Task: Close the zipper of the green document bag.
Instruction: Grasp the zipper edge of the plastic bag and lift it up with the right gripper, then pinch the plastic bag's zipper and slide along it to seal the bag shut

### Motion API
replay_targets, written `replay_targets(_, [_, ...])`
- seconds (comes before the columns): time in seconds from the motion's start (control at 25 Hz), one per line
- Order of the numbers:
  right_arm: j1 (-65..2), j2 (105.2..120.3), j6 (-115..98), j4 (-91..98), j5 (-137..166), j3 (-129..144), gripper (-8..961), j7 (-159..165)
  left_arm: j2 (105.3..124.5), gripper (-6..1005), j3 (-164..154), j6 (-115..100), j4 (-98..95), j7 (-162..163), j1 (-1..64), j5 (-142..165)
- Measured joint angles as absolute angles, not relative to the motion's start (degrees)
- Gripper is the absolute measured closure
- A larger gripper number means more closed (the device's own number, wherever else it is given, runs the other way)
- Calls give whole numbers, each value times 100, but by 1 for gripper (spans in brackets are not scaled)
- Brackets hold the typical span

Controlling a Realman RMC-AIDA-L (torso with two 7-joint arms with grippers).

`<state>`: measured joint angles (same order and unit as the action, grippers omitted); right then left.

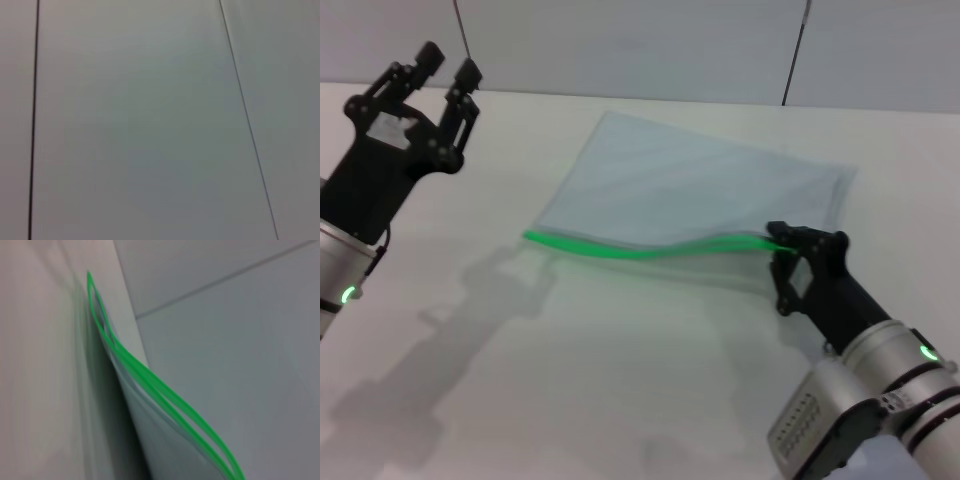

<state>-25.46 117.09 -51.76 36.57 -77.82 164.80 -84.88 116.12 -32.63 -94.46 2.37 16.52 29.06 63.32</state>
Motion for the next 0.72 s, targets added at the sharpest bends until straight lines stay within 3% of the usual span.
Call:
replay_targets(0.36, [-2773, 11694, -5106, 4063, -7610, 16480, 906, -8454, 11615, 599, -4312, -8774, 237, 1063, 3187, 6340])
replay_targets(0.72, [-2961, 11711, -4945, 4148, -7563, 16479, 902, -8417, 11643, 600, -5501, -8323, 255, 192, 3394, 6339])
